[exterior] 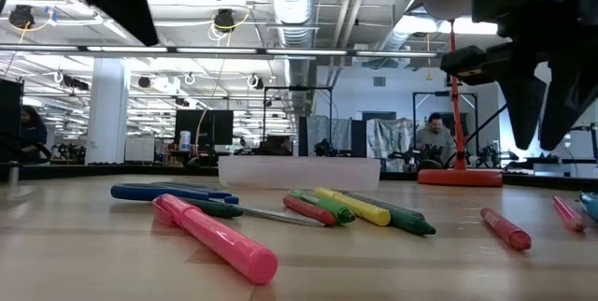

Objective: Pick & place school supplies into a supply box
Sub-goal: Put the pink pencil into the pink supply box

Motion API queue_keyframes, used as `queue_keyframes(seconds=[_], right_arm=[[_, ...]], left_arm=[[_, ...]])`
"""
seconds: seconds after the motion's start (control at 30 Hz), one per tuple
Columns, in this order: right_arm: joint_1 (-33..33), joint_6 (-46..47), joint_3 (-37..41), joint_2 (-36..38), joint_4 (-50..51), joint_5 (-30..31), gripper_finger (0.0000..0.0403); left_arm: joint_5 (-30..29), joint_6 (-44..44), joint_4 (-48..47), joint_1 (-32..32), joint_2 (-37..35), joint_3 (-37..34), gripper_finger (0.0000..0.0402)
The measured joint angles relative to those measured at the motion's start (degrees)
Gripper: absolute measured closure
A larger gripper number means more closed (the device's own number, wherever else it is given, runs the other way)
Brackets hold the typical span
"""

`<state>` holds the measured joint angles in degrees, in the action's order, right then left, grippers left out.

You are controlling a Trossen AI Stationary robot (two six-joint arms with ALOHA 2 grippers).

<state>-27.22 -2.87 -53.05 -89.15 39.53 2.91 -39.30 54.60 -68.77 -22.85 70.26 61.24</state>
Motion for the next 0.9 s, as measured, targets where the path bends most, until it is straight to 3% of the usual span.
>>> queue_keyframes(seconds=[0.4, 0.9], right_arm=[[-0.1, -1.5, 1.0, -6.8, -3.1, -3.0, 0.0335], [0.3, -0.2, 0.7, -10.3, -1.8, -1.6, 0.0344]], left_arm=[[-0.3, 4.8, 0.3, -2.8, 0.2, -1.8, 0.0287], [0.1, 6.7, 0.5, -3.3, 0.2, -1.8, 0.0287]])
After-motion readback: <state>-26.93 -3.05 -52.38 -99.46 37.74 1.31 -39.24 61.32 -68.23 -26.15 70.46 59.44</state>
